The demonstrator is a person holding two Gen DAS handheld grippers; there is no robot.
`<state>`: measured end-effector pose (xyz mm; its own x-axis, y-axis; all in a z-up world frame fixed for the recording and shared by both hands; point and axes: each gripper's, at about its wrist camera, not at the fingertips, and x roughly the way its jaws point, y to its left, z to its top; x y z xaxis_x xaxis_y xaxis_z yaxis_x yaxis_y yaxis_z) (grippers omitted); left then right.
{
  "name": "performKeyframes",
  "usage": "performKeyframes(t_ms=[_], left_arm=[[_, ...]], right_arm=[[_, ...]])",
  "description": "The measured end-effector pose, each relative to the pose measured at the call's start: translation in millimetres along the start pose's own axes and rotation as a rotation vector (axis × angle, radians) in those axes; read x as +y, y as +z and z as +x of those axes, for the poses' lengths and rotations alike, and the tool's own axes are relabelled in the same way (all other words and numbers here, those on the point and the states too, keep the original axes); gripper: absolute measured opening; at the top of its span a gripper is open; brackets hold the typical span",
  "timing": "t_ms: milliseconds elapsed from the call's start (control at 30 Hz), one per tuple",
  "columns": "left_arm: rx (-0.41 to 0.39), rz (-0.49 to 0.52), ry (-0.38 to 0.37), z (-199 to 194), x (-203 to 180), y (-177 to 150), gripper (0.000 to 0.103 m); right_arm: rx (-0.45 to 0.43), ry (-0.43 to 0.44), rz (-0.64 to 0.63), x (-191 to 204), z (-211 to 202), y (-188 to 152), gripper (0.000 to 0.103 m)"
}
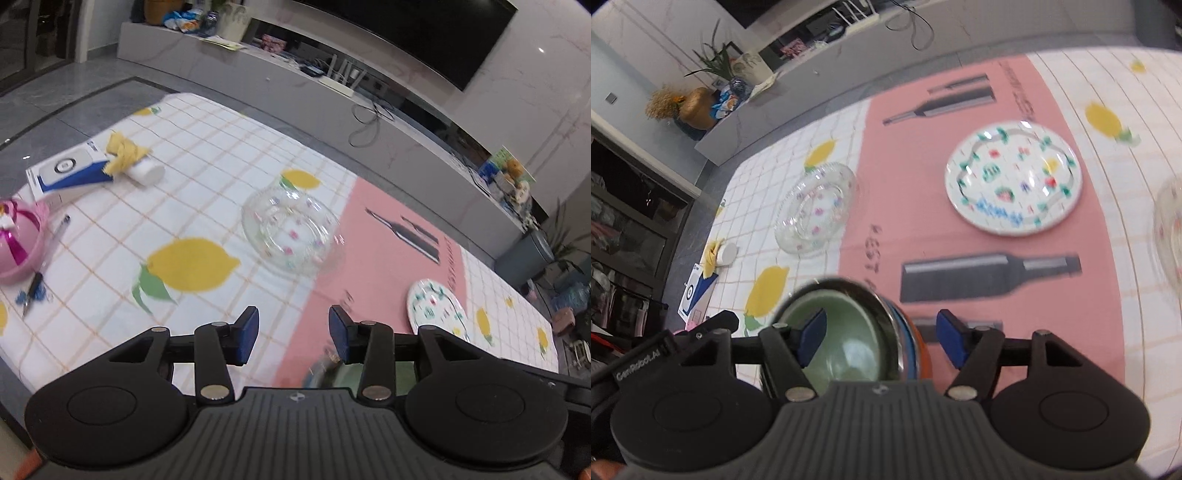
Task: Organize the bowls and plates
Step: 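Move both grippers to the clear dotted glass plate and close on its rim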
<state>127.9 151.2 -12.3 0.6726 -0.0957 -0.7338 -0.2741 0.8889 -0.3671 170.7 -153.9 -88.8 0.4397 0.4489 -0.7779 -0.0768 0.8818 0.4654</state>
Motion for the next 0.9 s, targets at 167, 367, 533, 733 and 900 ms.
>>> performKeyframes(t_ms=[167, 367, 533, 733, 900], left_arm=[[-0.047, -0.064, -0.031, 17.1, 14.4, 25.8, 0.047], [-0.048, -0.112, -0.019, 54.9, 27.2, 53.8, 0.047], [-0.061, -0.137, -0.003, 96.3, 39.5, 67.1, 0.045], [-0.028, -0.122, 0.038, 133.5, 51.8, 78.2, 0.038], [0.014, -0.129, 0.033, 153.9, 57.9, 80.1, 0.038]], right_arm=[[0.010, -0.006, -0.035, 12.2, 18.7, 28.1, 0.065], [0.035, 0.013, -0.027, 19.4, 49.3, 62.8, 0.062], [0.092, 0.069, -0.020, 23.5, 87.6, 88.0, 0.053], [0.147, 0.125, -0.015, 26.4, 134.0, 114.1, 0.039], [0.160, 0.091, -0.036, 20.7, 165.3, 123.1, 0.031]])
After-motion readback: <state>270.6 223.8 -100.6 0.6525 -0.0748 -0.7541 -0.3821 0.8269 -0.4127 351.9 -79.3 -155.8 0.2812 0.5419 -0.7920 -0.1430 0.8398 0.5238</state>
